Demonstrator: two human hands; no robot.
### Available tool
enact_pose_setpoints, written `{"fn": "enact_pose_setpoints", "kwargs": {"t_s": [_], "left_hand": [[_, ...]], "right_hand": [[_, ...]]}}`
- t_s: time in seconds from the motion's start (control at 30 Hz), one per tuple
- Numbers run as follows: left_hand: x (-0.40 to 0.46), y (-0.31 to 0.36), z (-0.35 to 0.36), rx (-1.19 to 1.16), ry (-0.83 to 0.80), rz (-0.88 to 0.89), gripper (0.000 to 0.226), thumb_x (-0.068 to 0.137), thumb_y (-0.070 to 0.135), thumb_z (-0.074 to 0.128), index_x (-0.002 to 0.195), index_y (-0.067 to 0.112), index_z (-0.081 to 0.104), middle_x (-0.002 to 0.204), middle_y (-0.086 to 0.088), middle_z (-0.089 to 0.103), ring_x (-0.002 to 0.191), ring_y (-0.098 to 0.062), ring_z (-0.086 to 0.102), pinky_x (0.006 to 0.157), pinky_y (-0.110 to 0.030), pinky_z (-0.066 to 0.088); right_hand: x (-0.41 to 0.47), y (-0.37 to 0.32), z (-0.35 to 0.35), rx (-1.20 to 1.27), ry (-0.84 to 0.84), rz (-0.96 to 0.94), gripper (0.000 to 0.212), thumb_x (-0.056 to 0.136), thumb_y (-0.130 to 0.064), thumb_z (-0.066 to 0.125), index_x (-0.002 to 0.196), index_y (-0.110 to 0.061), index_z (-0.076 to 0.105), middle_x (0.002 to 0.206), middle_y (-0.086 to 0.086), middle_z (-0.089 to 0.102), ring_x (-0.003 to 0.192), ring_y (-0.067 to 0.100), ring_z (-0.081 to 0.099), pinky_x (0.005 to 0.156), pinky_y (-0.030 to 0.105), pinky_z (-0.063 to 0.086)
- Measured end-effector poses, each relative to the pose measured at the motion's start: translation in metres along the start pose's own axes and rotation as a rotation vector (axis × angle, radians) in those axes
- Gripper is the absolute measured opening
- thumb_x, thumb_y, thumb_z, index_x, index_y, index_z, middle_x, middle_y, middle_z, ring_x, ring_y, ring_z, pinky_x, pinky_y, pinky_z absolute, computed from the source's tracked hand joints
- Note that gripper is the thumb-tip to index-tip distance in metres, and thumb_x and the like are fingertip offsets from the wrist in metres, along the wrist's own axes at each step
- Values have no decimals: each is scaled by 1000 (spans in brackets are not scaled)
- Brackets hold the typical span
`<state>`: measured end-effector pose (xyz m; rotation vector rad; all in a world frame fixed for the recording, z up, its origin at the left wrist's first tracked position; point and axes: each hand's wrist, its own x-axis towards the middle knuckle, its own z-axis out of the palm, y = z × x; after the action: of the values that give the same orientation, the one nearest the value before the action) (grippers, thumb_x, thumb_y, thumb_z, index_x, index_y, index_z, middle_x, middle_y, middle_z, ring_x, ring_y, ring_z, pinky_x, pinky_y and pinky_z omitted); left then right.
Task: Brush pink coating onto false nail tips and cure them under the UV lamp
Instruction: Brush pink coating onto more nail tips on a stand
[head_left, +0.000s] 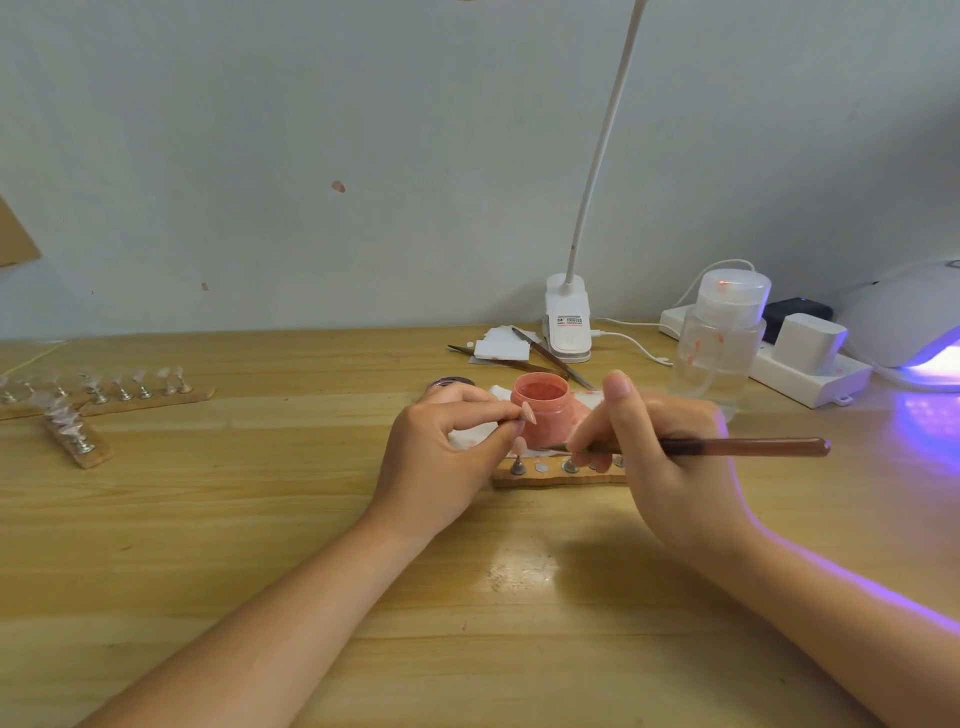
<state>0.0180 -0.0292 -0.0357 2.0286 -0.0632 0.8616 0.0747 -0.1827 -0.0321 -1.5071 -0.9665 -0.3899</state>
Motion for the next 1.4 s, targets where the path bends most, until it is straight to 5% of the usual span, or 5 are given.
{"fn": "enact_pose_setpoints", "kwargs": {"t_s": [0.4, 0.57, 0.97, 1.1, 1.4], "left_hand": [[1, -2, 1, -25, 36, 30, 23, 73, 6, 73, 80, 28, 70, 79, 11, 66, 81, 5, 58, 74, -4, 40], [1, -2, 0, -6, 42, 24, 21, 72, 6, 73, 77, 26, 70, 82, 5, 66, 86, -1, 57, 76, -4, 38], [2, -3, -1, -30, 54, -4, 7, 72, 5, 74, 76, 12, 72, 77, 0, 69, 76, -8, 61, 73, -15, 47], [2, -3, 1, -18, 72, -1, 13, 70, 1, 74, 74, 13, 72, 75, 0, 67, 74, -11, 58, 70, -14, 45], [3, -1, 0, -17, 62, 1, 24, 69, 0, 75, 72, 23, 70, 70, 12, 63, 69, -3, 52, 65, -9, 40]], "right_hand": [[0, -4, 4, 114, 65, 60, 41, 95, -22, 42, 69, -4, 69, 64, -8, 68, 59, 3, 61, 59, 13, 45], [-2, -3, 0, 135, 91, 150, 48, 90, -31, 39, 54, -11, 64, 52, 8, 62, 45, 12, 54, 50, 22, 45], [-5, 1, 5, -69, 35, -67, 38, 96, -19, 43, 72, -4, 68, 76, -14, 66, 78, -2, 64, 70, 21, 50], [-9, 0, 5, -47, -5, -11, 50, 92, -39, 40, 65, -8, 69, 64, -5, 66, 63, 5, 62, 59, 26, 50], [-6, 3, 5, -53, 29, -37, 51, 93, -37, 39, 65, -5, 69, 67, -5, 67, 65, 5, 64, 60, 30, 51]]}}
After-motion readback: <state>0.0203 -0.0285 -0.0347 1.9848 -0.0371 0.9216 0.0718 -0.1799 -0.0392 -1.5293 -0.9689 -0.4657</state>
